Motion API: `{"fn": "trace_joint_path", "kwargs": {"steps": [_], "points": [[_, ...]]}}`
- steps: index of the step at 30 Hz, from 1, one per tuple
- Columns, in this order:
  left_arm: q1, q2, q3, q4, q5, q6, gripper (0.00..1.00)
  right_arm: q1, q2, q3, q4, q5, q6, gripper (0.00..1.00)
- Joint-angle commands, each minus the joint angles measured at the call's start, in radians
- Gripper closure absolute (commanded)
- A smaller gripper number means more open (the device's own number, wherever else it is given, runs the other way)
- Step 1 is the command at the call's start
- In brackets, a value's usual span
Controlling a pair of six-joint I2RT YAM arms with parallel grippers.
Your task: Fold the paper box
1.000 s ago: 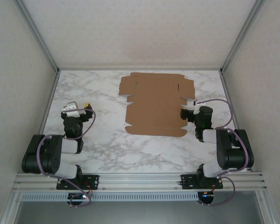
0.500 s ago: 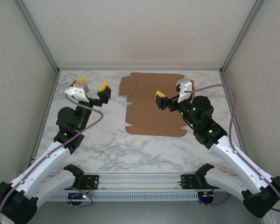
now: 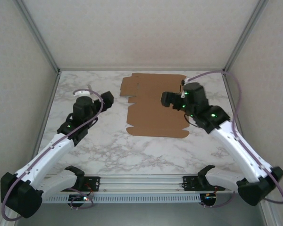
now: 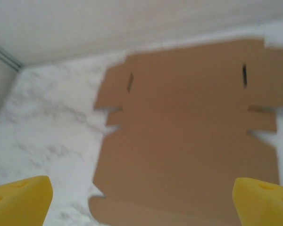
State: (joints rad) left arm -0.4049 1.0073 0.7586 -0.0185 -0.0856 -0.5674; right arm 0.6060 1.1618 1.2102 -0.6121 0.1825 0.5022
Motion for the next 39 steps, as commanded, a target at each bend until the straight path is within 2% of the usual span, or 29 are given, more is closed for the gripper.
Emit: {"fn": "trace_joint_path", "kwargs": {"steps": [1, 6, 8, 10, 12, 16, 20, 22, 27, 30, 37, 39], "points": [[-0.029, 0.015, -0.073, 0.133, 0.208, -0.122, 0.00, 0.014, 0.128, -0.042, -0.040, -0.072, 0.040, 0.02], [-0.052, 0.063, -0.083, 0.133, 0.311, -0.166, 0.00, 0.021, 0.382, 0.026, -0.041, -0.153, -0.047, 0.28], [-0.057, 0.051, -0.053, 0.073, 0.286, -0.147, 0.00, 0.024, 0.481, 0.082, -0.066, -0.151, -0.057, 0.46], [-0.057, 0.024, -0.018, -0.006, 0.221, -0.105, 0.00, 0.029, 0.568, 0.130, -0.090, -0.128, -0.065, 0.56], [-0.053, 0.007, 0.003, -0.067, 0.161, -0.082, 0.00, 0.029, 0.646, 0.179, -0.119, -0.113, -0.072, 0.56], [-0.034, 0.011, -0.011, -0.082, 0.212, -0.100, 0.00, 0.029, 0.765, 0.234, -0.145, -0.131, -0.080, 0.55], [-0.021, 0.002, -0.032, -0.083, 0.195, -0.112, 0.00, 0.038, 0.802, 0.216, -0.138, -0.171, -0.086, 0.59], [-0.005, -0.001, -0.033, -0.084, 0.196, -0.111, 0.00, 0.044, 0.805, 0.184, -0.136, -0.185, -0.095, 0.67], [0.070, 0.025, -0.041, -0.053, 0.268, -0.141, 0.00, 0.056, 0.755, 0.037, -0.106, -0.235, -0.093, 0.69], [0.082, 0.066, -0.039, -0.033, 0.275, -0.155, 0.00, 0.070, 0.713, -0.054, -0.085, -0.261, -0.094, 0.69], [0.079, 0.205, 0.001, 0.006, 0.311, -0.167, 0.00, 0.115, 0.592, -0.149, -0.077, -0.363, -0.130, 0.85], [0.073, 0.254, 0.024, 0.028, 0.327, -0.169, 0.00, 0.110, 0.538, -0.127, -0.100, -0.340, -0.144, 0.90]]}}
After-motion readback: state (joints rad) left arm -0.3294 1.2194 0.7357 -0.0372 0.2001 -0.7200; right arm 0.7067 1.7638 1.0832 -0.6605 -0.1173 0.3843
